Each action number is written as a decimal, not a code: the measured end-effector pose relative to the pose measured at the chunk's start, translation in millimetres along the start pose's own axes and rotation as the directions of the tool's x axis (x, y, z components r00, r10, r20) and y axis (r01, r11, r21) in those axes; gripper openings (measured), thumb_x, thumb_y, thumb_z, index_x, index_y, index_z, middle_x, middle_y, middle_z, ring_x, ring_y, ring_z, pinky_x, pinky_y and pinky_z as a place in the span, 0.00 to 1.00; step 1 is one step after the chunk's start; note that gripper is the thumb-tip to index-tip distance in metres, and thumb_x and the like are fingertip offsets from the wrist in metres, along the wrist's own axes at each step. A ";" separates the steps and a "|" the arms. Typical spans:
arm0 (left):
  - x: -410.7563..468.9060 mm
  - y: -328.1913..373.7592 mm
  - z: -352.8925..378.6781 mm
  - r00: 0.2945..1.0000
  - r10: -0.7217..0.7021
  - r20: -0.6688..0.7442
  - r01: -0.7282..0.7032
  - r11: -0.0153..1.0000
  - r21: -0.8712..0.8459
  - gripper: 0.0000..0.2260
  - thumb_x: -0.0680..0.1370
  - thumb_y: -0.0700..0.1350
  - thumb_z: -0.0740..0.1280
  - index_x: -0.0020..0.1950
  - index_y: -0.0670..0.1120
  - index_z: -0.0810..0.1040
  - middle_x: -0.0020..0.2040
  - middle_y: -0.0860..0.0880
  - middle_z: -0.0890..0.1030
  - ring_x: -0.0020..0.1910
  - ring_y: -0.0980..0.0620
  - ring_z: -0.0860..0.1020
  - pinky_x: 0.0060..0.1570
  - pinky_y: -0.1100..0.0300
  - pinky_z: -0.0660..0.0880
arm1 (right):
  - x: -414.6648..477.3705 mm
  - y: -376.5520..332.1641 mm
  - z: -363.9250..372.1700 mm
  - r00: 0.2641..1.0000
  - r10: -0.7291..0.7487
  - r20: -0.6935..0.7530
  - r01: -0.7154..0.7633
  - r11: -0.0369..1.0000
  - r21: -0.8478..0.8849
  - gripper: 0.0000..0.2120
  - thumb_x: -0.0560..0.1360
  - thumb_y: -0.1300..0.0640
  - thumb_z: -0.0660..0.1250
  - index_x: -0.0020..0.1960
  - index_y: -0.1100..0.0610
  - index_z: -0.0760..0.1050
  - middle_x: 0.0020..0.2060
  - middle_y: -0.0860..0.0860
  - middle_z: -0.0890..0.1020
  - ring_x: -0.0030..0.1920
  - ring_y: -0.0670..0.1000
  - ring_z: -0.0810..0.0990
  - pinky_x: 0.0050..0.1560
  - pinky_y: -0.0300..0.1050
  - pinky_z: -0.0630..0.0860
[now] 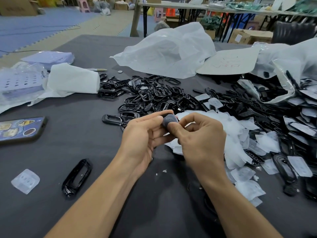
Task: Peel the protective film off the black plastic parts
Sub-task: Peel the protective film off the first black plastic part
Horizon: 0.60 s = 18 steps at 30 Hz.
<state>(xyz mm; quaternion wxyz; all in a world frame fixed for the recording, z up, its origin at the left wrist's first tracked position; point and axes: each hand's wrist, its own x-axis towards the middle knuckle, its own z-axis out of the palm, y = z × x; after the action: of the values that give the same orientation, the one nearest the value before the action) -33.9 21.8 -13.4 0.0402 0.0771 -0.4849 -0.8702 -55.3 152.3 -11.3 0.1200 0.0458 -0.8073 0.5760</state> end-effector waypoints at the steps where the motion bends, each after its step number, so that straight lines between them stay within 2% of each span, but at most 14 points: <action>1: 0.3 0.4 -1.1 1.000 -0.018 0.017 0.019 1.000 -0.019 0.17 0.83 0.37 0.57 0.52 0.40 0.87 0.52 0.38 0.87 0.50 0.43 0.87 0.45 0.53 0.84 | 1.1 0.4 -0.7 1.000 0.000 0.002 0.000 1.000 -0.005 0.10 0.68 0.46 0.81 0.39 0.46 0.80 0.24 0.48 0.80 0.22 0.45 0.71 0.25 0.37 0.66; 6: 0.1 1.8 -4.9 0.995 -0.066 0.070 0.065 0.998 0.005 0.16 0.80 0.42 0.59 0.55 0.39 0.85 0.52 0.39 0.87 0.51 0.44 0.87 0.47 0.53 0.84 | 3.2 -0.2 -4.4 0.999 -0.030 0.016 0.030 0.999 -0.034 0.11 0.66 0.49 0.82 0.36 0.48 0.80 0.20 0.45 0.74 0.20 0.45 0.68 0.25 0.33 0.63; 8: -0.2 1.2 -3.2 0.998 -0.044 0.043 0.042 0.998 0.048 0.14 0.73 0.40 0.64 0.51 0.41 0.87 0.44 0.42 0.86 0.42 0.48 0.86 0.46 0.53 0.84 | 3.9 0.4 -5.9 0.999 -0.048 0.017 0.048 0.998 -0.051 0.12 0.65 0.49 0.82 0.33 0.50 0.79 0.19 0.44 0.73 0.20 0.45 0.68 0.25 0.33 0.63; 10: 0.3 -0.2 -1.0 1.000 -0.013 -0.015 0.014 0.995 0.095 0.13 0.72 0.35 0.65 0.48 0.41 0.88 0.36 0.43 0.76 0.31 0.52 0.76 0.44 0.53 0.84 | 4.2 0.9 -6.4 0.998 -0.062 0.025 0.064 0.995 -0.076 0.14 0.65 0.48 0.82 0.32 0.51 0.79 0.19 0.44 0.73 0.21 0.45 0.69 0.25 0.33 0.63; 11: 0.7 -0.9 0.1 0.999 0.001 -0.044 0.004 0.993 0.118 0.13 0.73 0.32 0.65 0.47 0.42 0.89 0.37 0.44 0.71 0.29 0.52 0.72 0.43 0.53 0.84 | 4.1 1.0 -6.3 0.997 -0.071 0.029 0.073 0.993 -0.096 0.14 0.65 0.47 0.82 0.31 0.51 0.78 0.20 0.45 0.74 0.21 0.45 0.70 0.26 0.33 0.64; 12: 0.8 -1.4 1.0 0.998 0.013 -0.069 -0.004 0.991 0.137 0.15 0.75 0.30 0.65 0.46 0.43 0.89 0.38 0.42 0.71 0.30 0.51 0.70 0.42 0.54 0.84 | 3.8 1.1 -6.1 0.996 -0.078 0.031 0.082 0.989 -0.121 0.15 0.65 0.46 0.82 0.31 0.51 0.78 0.21 0.45 0.75 0.22 0.45 0.71 0.26 0.34 0.65; 15: 1.1 -2.2 4.1 0.994 0.041 -0.105 -0.026 0.989 0.148 0.18 0.77 0.28 0.64 0.42 0.45 0.89 0.40 0.37 0.80 0.35 0.46 0.76 0.40 0.56 0.84 | 2.8 1.6 -5.4 0.994 -0.107 0.010 0.107 0.971 -0.214 0.18 0.65 0.42 0.81 0.32 0.51 0.75 0.23 0.44 0.76 0.26 0.46 0.72 0.28 0.36 0.64; 18: 2.3 -1.6 6.4 0.988 0.068 -0.138 -0.050 0.990 0.130 0.19 0.78 0.29 0.63 0.41 0.45 0.89 0.42 0.35 0.79 0.38 0.44 0.75 0.38 0.58 0.83 | 2.6 1.2 -7.8 0.990 -0.141 -0.002 0.134 0.949 -0.285 0.17 0.66 0.39 0.79 0.37 0.48 0.75 0.26 0.46 0.75 0.30 0.47 0.74 0.32 0.41 0.67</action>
<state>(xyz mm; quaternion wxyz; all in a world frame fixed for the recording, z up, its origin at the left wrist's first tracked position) -37.3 27.6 -11.7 0.0954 0.1270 -0.5370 -0.8285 -57.0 160.2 -9.4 0.1742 0.0778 -0.8751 0.4447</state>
